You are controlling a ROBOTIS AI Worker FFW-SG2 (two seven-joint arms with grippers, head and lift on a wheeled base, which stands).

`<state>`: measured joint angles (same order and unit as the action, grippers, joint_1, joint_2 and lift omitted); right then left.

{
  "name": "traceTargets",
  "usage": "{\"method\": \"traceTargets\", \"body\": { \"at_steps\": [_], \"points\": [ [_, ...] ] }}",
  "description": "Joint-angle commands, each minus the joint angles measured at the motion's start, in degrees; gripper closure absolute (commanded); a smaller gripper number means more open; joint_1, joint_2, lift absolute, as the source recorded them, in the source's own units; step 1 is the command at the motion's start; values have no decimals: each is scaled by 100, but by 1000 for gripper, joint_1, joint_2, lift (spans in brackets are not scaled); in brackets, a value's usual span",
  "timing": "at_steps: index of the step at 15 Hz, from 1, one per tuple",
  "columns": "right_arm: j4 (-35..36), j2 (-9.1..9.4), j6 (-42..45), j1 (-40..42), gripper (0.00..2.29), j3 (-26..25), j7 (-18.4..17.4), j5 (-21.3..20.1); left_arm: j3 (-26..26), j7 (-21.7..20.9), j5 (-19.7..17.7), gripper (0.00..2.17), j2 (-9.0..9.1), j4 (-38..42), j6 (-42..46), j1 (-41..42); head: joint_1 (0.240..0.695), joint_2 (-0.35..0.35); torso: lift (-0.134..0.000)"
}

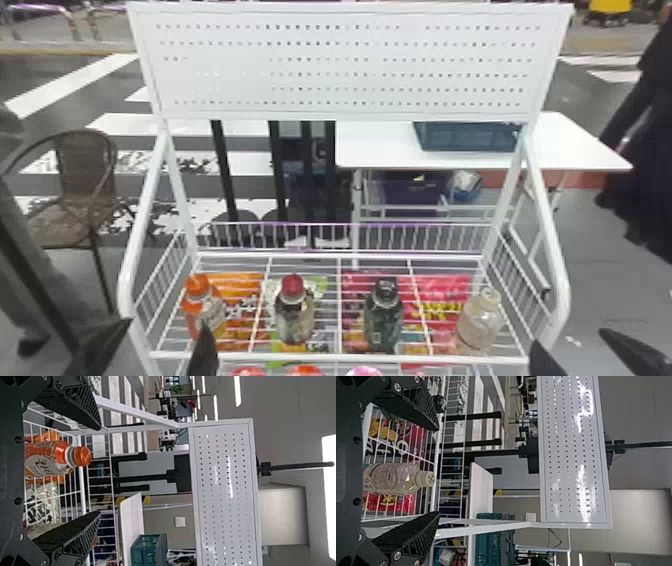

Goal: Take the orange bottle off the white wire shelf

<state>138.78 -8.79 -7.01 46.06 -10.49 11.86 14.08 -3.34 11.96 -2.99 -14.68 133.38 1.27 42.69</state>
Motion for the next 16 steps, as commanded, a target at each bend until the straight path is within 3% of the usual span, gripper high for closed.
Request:
{"method": "traceTargets", "body": {
  "at_steps": [1, 12, 16],
  "points": [
    [0, 9, 1, -1, 144, 12, 0, -2, 0, 8, 0, 147, 0, 4, 17, 2, 499, 0, 0],
    [-17, 27, 1, -18, 144, 21, 0, 7, -53, 52, 9, 151, 9, -32, 52, 2, 499, 0, 0],
    [-44, 36, 19, -45, 144, 56, 9, -2, -387, 158, 17, 151, 9, -743, 492, -296, 499, 0, 0]
  ]
}}
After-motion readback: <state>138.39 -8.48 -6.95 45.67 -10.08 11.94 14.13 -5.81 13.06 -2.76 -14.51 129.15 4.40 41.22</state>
